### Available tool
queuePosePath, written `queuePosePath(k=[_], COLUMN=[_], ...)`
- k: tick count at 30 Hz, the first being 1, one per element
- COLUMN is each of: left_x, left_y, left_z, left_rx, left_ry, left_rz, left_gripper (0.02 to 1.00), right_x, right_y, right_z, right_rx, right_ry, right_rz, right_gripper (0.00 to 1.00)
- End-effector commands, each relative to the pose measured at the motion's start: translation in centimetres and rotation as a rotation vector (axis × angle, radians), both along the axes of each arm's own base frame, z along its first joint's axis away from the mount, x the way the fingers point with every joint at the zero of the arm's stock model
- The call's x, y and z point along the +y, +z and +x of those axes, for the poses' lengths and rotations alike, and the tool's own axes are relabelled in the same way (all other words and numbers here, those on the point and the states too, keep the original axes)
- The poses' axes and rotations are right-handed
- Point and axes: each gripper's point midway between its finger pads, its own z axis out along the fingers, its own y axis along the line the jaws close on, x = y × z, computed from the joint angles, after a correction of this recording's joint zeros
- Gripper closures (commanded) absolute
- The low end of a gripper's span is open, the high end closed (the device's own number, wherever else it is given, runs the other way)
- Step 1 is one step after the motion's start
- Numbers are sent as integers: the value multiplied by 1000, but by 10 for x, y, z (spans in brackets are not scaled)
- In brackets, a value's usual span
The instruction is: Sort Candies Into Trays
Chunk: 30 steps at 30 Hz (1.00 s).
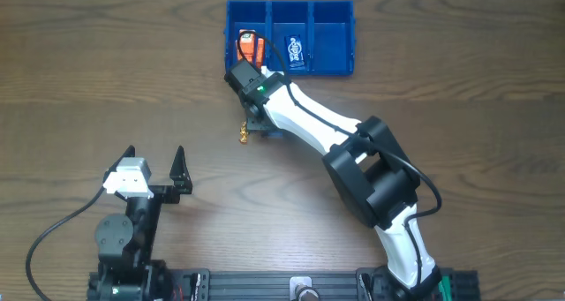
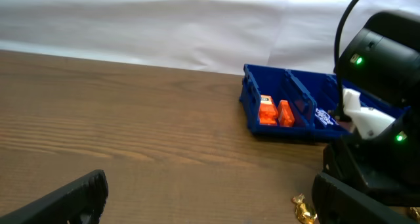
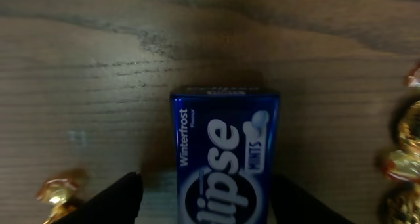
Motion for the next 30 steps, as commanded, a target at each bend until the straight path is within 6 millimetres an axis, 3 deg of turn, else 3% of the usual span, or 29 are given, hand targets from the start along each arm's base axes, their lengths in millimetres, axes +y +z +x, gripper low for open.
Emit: queuePosePath(k=[1, 8, 11, 15, 18, 23, 27, 30], left_x=[-3, -3, -3, -3, -3, -3, -3, -3], left_y=[-16, -16, -16, -16, -16, -16, -16, -16], left_z=[-1, -1, -1, -1, -1, -1, -1, -1], left_rx=[46, 46, 46, 46, 46, 46, 46, 46], left_ry=[-23, -23, -23, -23, -23, -23, -23, -23], left_rz=[12, 12, 12, 12, 12, 12, 12, 12], left_gripper=[20, 20, 20, 20, 20, 20, 20, 20], right_x=[-8, -8, -11, -26, -38, -50, -56, -58], right_y=[-16, -14, -2, 43, 106, 188, 218, 214], right_z=[0, 2, 6, 15, 32, 70, 109, 131], right_rx=[26, 19, 2, -101, -256, -443, -554, -596], right_ry=[-41, -44, -53, -76, -62, -33, 5, 26], right_rz=[-21, -20, -12, -43, -74, -104, -103, -116], right_gripper=[562, 853, 884, 917, 928, 928, 928, 928])
